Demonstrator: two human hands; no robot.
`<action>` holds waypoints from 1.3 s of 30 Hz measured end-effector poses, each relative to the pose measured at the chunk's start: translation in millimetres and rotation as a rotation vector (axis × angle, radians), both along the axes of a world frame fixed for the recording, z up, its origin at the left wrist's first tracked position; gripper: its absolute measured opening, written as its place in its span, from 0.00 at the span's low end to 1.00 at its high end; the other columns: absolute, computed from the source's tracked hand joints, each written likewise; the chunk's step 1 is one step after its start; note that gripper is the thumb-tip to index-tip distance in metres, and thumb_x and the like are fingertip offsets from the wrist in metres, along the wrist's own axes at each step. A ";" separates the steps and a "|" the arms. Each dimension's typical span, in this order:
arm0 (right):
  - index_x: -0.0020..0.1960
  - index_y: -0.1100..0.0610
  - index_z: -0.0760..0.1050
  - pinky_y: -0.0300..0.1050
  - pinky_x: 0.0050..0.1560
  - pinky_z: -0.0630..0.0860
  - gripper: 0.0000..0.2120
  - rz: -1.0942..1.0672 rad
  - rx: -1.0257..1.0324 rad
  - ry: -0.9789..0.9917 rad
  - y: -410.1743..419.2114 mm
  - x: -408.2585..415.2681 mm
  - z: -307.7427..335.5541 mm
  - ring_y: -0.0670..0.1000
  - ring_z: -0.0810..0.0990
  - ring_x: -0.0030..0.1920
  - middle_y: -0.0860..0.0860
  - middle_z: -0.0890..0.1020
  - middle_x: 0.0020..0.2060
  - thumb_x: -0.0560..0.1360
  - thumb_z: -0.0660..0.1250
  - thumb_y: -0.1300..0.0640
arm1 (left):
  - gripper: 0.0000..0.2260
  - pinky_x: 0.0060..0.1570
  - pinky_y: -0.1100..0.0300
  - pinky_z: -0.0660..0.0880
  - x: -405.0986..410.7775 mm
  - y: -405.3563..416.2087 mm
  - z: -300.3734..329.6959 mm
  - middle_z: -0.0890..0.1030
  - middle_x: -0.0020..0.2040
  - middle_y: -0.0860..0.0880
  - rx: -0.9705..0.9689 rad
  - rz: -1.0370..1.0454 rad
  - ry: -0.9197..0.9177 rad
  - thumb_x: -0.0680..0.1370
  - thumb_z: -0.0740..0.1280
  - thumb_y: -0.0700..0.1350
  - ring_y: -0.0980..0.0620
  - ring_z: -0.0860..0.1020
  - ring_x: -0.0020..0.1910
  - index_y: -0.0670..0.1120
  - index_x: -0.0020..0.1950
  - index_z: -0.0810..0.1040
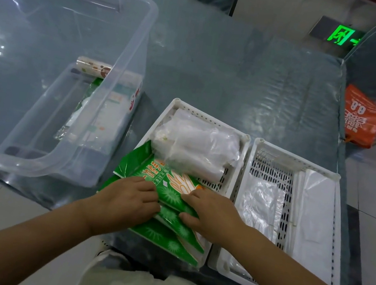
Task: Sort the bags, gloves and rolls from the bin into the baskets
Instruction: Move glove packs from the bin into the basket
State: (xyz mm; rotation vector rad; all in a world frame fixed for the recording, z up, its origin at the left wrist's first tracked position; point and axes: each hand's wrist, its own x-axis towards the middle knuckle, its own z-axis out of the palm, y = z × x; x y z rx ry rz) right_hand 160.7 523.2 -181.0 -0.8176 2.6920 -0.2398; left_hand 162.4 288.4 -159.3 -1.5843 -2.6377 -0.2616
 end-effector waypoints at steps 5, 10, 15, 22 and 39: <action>0.67 0.49 0.66 0.47 0.46 0.71 0.28 0.022 0.006 -0.032 -2.5 2.0 0.8 0.53 0.72 0.57 0.50 0.75 0.58 0.73 0.56 0.35 | 0.10 0.32 0.61 0.75 4.0 -4.6 4.6 0.80 0.33 0.54 -0.024 0.019 -0.019 0.75 0.63 0.48 0.54 0.76 0.33 0.50 0.37 0.82; 0.65 0.49 0.69 0.47 0.47 0.72 0.26 0.014 -0.022 -0.126 -0.7 -10.2 6.5 0.52 0.73 0.56 0.50 0.76 0.57 0.74 0.57 0.35 | 0.09 0.36 0.61 0.74 2.8 -6.2 9.8 0.80 0.37 0.52 0.045 0.063 -0.096 0.73 0.65 0.52 0.52 0.77 0.37 0.50 0.41 0.82; 0.59 0.48 0.76 0.45 0.44 0.71 0.15 0.030 -0.013 -0.186 -4.8 -32.8 19.2 0.50 0.76 0.51 0.49 0.79 0.51 0.76 0.60 0.44 | 0.30 0.71 0.51 0.53 -9.4 -1.1 -8.2 0.62 0.74 0.49 -0.173 0.388 -0.364 0.74 0.58 0.64 0.49 0.58 0.73 0.55 0.74 0.60; 0.67 0.52 0.68 0.52 0.65 0.62 0.24 -0.201 -0.119 0.199 0.4 -107.5 28.4 0.55 0.65 0.67 0.53 0.70 0.67 0.72 0.66 0.50 | 0.30 0.71 0.49 0.47 -1.8 6.7 -33.3 0.56 0.77 0.51 -0.211 0.414 -0.402 0.74 0.49 0.67 0.52 0.50 0.74 0.60 0.74 0.51; 0.37 0.48 0.67 0.40 0.36 0.61 0.10 -0.312 0.009 0.003 -10.5 -135.4 23.7 0.50 0.73 0.38 0.44 0.70 0.31 0.68 0.69 0.50 | 0.23 0.63 0.59 0.62 -18.3 -2.7 -15.9 0.72 0.67 0.50 0.022 0.503 -0.420 0.76 0.62 0.57 0.52 0.68 0.65 0.50 0.69 0.68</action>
